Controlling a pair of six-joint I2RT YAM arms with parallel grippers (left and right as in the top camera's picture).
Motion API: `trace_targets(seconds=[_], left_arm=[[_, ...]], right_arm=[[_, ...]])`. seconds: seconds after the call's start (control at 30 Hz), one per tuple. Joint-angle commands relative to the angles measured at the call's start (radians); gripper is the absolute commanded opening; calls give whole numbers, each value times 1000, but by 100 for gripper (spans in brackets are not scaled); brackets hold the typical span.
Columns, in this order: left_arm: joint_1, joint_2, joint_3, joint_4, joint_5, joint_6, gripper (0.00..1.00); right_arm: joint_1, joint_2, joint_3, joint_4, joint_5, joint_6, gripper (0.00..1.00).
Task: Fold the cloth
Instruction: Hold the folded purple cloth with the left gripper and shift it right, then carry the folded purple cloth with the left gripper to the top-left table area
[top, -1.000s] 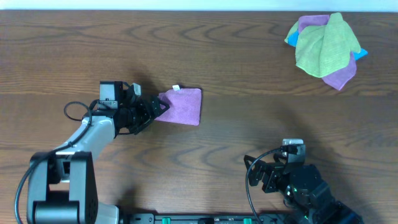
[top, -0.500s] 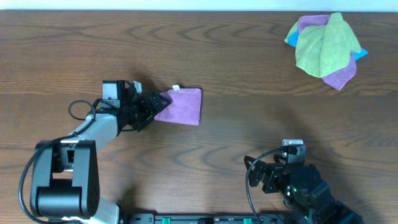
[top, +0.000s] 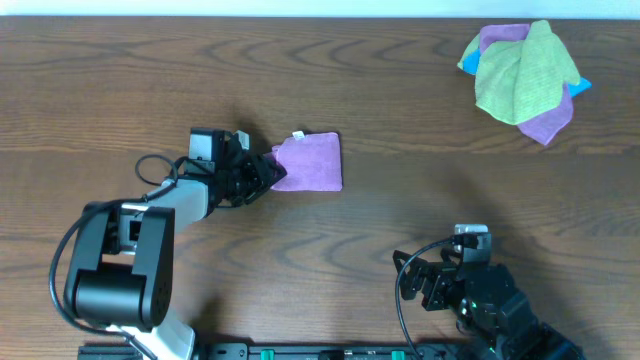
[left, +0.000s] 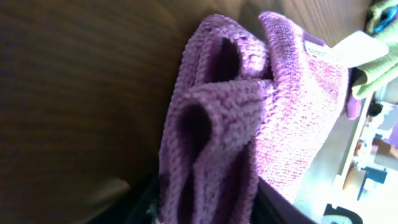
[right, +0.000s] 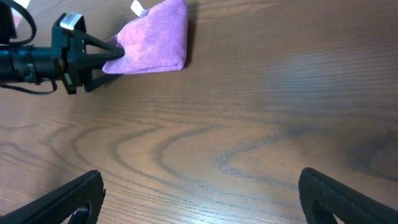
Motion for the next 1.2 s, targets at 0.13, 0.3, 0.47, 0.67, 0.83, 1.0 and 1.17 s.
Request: trace_targets(seconds=[0.13, 0.3, 0.47, 0.67, 0.83, 1.0, 1.17], left_arm=[[-23, 131, -21, 65, -16, 6, 36], [-28, 154, -21, 95, -14, 7, 6], [-26, 153, -17, 148, 33, 14, 6], [3, 106, 50, 122, 89, -5, 6], [58, 10, 172, 2, 88, -4, 6], [106, -14, 330, -134, 88, -5, 5], [133, -5, 472, -212, 76, -4, 6]], right_arm=[[-5, -4, -2, -1, 17, 13, 99], [-5, -4, -2, -1, 17, 13, 99], [-5, -4, -2, -1, 17, 13, 99], [-5, -4, -2, -1, 17, 13, 99], [-5, -4, -2, -1, 17, 13, 99], [-5, -4, -2, -1, 17, 13, 99], [-5, -4, -2, -1, 17, 14, 99]])
